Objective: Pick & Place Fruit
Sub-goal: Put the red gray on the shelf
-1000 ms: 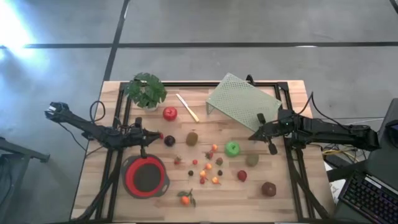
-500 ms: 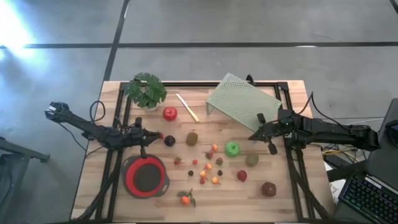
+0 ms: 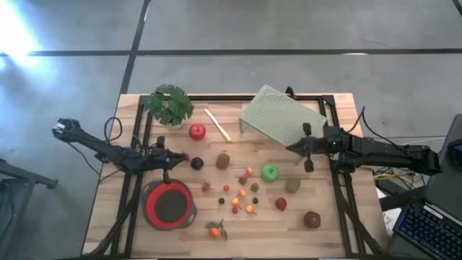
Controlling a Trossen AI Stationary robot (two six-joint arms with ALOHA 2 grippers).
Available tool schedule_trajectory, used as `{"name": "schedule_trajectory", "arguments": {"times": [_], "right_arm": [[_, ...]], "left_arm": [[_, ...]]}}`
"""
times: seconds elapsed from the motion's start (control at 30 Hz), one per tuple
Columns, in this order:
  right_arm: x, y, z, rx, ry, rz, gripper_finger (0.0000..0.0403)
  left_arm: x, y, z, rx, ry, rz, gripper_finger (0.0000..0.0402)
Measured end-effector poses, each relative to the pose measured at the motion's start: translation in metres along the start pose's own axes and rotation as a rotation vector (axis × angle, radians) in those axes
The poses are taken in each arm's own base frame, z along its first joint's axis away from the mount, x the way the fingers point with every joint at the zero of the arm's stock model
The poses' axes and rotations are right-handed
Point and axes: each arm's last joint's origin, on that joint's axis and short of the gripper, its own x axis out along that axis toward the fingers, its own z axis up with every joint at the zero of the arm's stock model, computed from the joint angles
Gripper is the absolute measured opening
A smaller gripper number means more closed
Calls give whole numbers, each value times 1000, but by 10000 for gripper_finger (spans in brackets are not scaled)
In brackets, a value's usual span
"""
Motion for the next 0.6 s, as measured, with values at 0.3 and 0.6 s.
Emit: {"name": "schedule_trajectory", "arguments": {"times": [0.3, 0.6], "right_arm": [[-10, -6, 41, 394, -442, 29, 8], [-22, -8, 61, 351, -682, 38, 8]], "left_arm": [[0, 0, 0, 0, 0, 0, 39], [0, 0, 0, 14, 0, 0, 39]]}}
